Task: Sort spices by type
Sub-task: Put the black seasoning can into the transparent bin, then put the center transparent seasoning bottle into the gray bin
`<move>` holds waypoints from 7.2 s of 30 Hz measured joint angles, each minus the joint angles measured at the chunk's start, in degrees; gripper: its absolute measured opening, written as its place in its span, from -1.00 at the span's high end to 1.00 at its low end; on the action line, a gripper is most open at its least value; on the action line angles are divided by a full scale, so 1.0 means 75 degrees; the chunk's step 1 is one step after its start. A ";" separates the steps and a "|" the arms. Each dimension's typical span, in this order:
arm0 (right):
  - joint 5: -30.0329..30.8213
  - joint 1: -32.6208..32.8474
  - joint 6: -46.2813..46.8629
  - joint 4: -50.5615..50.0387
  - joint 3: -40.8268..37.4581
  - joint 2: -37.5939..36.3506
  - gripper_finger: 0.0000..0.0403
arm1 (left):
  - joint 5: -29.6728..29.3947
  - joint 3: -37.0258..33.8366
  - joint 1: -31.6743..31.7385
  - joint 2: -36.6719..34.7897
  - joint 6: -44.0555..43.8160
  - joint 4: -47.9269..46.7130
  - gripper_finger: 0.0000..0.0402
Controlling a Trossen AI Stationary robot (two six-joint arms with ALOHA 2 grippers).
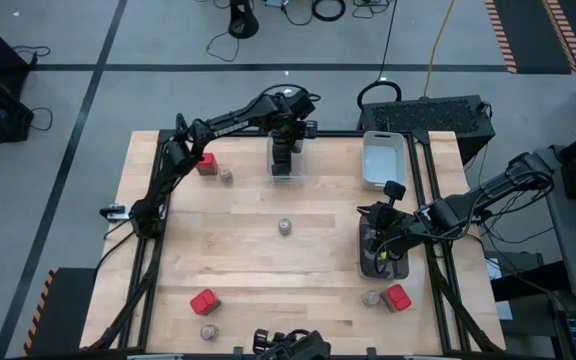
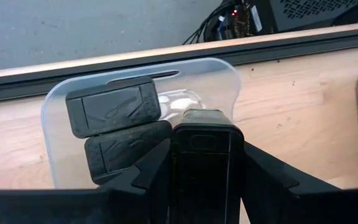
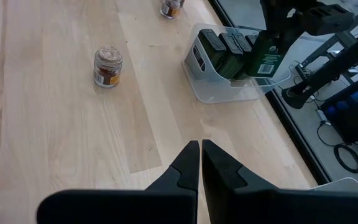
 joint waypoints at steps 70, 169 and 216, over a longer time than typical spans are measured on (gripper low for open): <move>0.0003 0.0000 0.0058 0.0040 0.0000 0.0003 1.00 | -0.1253 0.0154 -0.1083 -0.1260 0.3599 0.0642 -0.24; -0.4117 -0.1650 -0.1105 0.1456 0.1873 0.2130 0.33 | -0.2248 -1.3215 -0.6207 -0.7868 0.6983 1.1075 -0.24; -0.5543 -0.3456 -0.2489 0.3252 0.4048 0.7212 -0.34 | -0.1887 -1.5798 -0.5480 -0.9025 0.6667 1.4041 -0.24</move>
